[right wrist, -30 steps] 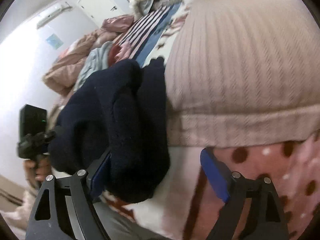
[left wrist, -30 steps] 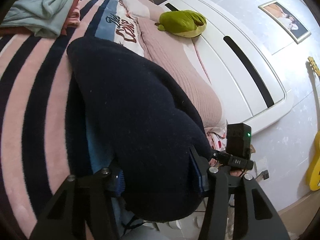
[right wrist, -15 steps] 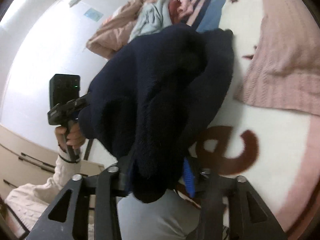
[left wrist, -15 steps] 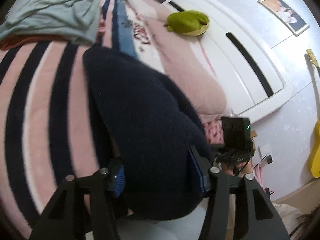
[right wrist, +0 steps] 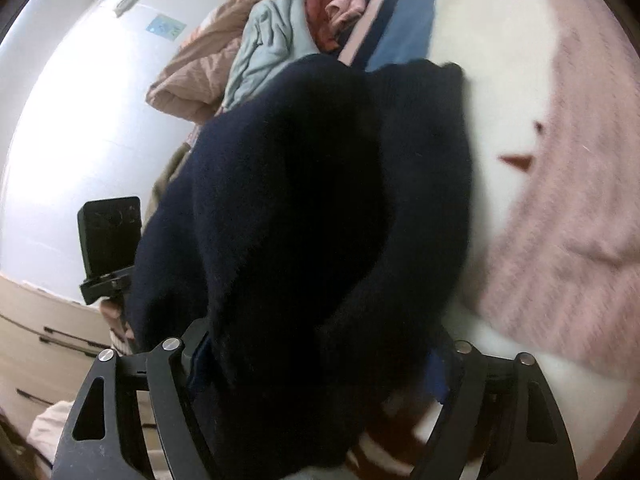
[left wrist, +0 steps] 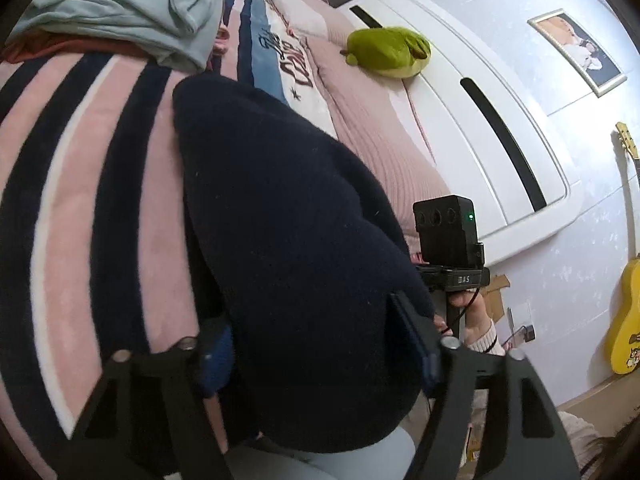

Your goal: Fold small clothes

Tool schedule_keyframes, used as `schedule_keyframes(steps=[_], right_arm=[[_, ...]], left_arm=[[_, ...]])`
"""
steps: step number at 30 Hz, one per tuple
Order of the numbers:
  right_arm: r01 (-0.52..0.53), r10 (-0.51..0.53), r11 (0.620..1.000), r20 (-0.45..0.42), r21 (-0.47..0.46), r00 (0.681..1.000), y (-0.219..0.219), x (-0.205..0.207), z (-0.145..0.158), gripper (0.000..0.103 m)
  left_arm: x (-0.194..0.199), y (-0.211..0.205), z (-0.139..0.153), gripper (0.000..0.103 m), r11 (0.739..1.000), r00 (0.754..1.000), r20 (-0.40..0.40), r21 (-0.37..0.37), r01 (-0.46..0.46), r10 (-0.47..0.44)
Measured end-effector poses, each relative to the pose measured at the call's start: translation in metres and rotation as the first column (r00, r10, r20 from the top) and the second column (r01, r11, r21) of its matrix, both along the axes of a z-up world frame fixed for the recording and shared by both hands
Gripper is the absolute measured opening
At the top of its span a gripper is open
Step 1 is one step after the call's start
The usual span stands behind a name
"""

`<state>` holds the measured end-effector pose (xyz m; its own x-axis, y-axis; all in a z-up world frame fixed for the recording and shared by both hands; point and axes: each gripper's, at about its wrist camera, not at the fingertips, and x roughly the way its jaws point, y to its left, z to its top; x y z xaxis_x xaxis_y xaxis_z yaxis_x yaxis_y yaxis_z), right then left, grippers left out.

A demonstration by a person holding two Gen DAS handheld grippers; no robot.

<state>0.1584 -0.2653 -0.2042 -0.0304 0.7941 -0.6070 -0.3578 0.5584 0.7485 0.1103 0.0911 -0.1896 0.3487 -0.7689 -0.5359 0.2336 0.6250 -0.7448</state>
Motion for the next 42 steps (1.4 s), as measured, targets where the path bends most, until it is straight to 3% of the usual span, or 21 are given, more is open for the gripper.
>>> schedule_keyframes(steps=[2,6,9,15,19,24,27,30,33,35,38,42], right_arm=[[0.009,-0.009,1.0,0.03,0.018,0.999,0.005,-0.002,0.006,0.04],[0.011,-0.018,0.997,0.108,0.072,0.994,0.009,-0.007,0.028,0.026],[-0.003,-0.018,0.992,0.168,0.123,0.986,0.02,-0.01,0.052,0.025],[-0.048,0.004,0.982,0.237,0.181,0.971,0.076,-0.002,0.092,0.025],[-0.113,0.041,0.964,0.287,0.241,0.957,0.141,0.004,0.129,0.025],[-0.201,0.112,0.943,0.314,0.266,0.943,0.232,0.005,0.155,0.025],[-0.234,0.153,0.94,0.305,0.249,0.94,0.293,0.003,0.157,0.025],[-0.25,0.198,0.951,0.268,0.18,0.943,0.349,-0.002,0.137,0.025],[-0.263,0.235,0.959,0.22,0.108,0.947,0.387,-0.009,0.106,0.025],[-0.266,0.245,0.96,0.206,0.084,0.947,0.401,-0.014,0.09,0.025],[-0.268,0.244,0.957,0.185,0.115,0.952,0.404,-0.017,0.081,0.03],[-0.277,0.257,0.957,0.196,0.083,0.946,0.4,-0.013,0.082,0.042]], left_arm=[[-0.002,0.001,0.004,0.05,1.0,1.0,0.017,-0.004,-0.016,0.016],[-0.005,0.006,0.027,0.046,0.999,0.996,0.078,-0.005,-0.041,0.041],[-0.004,0.016,0.051,0.045,0.999,0.99,0.127,-0.003,-0.054,0.054],[-0.015,0.06,0.118,0.043,0.987,0.961,0.251,0.078,-0.139,0.116],[-0.033,0.117,0.166,0.043,0.963,0.929,0.319,0.125,-0.239,0.189],[-0.059,0.199,0.205,0.043,0.908,0.887,0.367,0.2,-0.368,0.279],[-0.072,0.25,0.206,0.043,0.854,0.861,0.354,0.242,-0.461,0.365],[-0.075,0.299,0.178,0.043,0.811,0.853,0.269,0.281,-0.513,0.447],[-0.077,0.33,0.141,0.045,0.798,0.854,0.186,0.303,-0.521,0.486],[-0.083,0.344,0.122,0.054,0.795,0.845,0.169,0.287,-0.535,0.507],[-0.09,0.359,0.111,0.068,0.78,0.821,0.155,0.257,-0.57,0.549],[-0.097,0.351,0.116,0.075,0.763,0.813,0.186,0.279,-0.583,0.553]])
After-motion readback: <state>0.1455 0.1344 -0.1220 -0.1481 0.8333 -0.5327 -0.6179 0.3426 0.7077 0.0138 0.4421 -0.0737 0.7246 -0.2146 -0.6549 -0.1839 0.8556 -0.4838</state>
